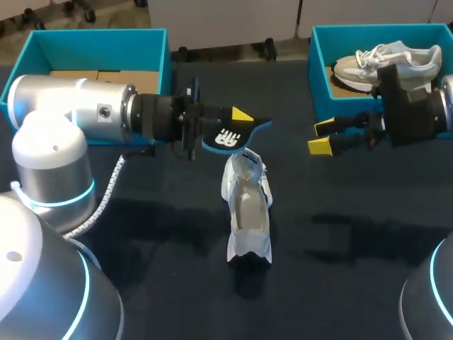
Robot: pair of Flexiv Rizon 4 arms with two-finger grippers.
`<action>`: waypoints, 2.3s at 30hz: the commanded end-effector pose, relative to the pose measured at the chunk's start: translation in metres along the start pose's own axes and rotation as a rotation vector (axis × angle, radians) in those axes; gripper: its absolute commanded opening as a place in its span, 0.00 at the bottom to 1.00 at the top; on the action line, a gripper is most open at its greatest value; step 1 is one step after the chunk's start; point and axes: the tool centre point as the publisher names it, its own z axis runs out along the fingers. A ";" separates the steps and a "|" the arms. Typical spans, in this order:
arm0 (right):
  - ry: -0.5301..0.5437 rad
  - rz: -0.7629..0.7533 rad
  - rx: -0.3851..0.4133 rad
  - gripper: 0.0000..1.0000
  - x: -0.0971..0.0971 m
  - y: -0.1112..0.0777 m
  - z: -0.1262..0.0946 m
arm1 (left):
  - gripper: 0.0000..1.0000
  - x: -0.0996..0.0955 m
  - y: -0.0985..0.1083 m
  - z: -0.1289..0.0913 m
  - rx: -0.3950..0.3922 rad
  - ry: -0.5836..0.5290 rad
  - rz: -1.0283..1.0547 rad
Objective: Take the shoe out of the shoebox, open the shoe tongue, remove and reinsert the insole, then place the shoe into the shoebox
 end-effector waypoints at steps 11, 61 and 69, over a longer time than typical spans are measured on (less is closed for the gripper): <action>-0.177 -0.339 0.115 1.00 -0.020 -0.031 0.004 | 0.00 0.018 -0.003 -0.002 0.013 -0.026 -0.064; -0.328 -0.738 0.618 1.00 -0.074 -0.109 0.049 | 0.00 0.113 0.025 0.019 -0.027 -0.095 -0.174; -0.281 -0.748 0.659 1.00 -0.074 -0.120 0.072 | 0.00 0.124 0.029 0.017 -0.034 -0.092 -0.187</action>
